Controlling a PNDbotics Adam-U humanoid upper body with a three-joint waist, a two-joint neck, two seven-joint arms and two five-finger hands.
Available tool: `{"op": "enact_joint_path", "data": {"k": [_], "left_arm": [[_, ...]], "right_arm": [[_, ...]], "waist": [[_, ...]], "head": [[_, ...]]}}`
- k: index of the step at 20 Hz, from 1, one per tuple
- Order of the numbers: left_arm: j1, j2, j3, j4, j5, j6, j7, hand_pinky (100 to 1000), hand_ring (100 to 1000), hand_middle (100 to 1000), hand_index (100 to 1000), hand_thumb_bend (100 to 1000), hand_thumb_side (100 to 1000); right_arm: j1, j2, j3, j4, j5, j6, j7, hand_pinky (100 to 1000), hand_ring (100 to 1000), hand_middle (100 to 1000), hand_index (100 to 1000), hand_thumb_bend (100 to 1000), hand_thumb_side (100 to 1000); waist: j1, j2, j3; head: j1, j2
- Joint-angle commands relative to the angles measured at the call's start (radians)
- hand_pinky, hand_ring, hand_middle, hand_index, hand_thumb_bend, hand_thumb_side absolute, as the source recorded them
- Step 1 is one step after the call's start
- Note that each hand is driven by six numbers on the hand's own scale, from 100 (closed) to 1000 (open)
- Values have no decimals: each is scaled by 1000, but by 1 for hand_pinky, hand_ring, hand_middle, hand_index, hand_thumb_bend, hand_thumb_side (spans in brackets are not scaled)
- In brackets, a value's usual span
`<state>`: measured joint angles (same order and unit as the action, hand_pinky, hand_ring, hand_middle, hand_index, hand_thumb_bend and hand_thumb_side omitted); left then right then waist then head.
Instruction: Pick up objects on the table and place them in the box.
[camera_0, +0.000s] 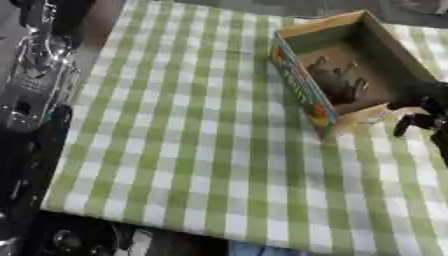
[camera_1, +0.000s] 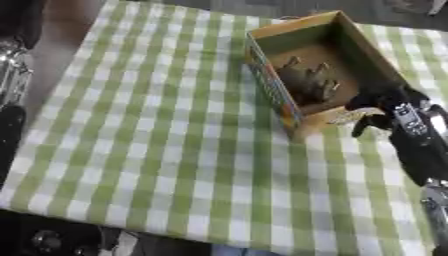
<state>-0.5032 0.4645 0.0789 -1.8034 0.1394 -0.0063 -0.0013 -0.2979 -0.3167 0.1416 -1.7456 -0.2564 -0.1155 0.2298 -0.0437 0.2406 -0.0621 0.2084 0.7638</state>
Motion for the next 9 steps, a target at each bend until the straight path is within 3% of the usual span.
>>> {"op": "enact_joint_path", "data": {"k": [1,4,9], "left_arm": [[-11,9,12,-25,4,4,-2,499,492,531,583,100,553],[-10,9,12,-24,4,5,-3,491,478,511,566,100,563],[-3,-2,14,-27,-2,10,-9,487,470,500,556,100,566]], "right_arm": [[-5,-22,-12,-15,1,-1,-5,399,674,598,720,100,709],[-5,-22,-12,-15,1,0,-5,399,673,591,716,100,720],[-10,-17,-23,-13,12,-1,-14,399,673,587,715,100,725]], "waist": [[3,-14,1],[3,-13,2],[6,15,20]], "head": [[-3,6],[-3,6],[-21,6]]}}
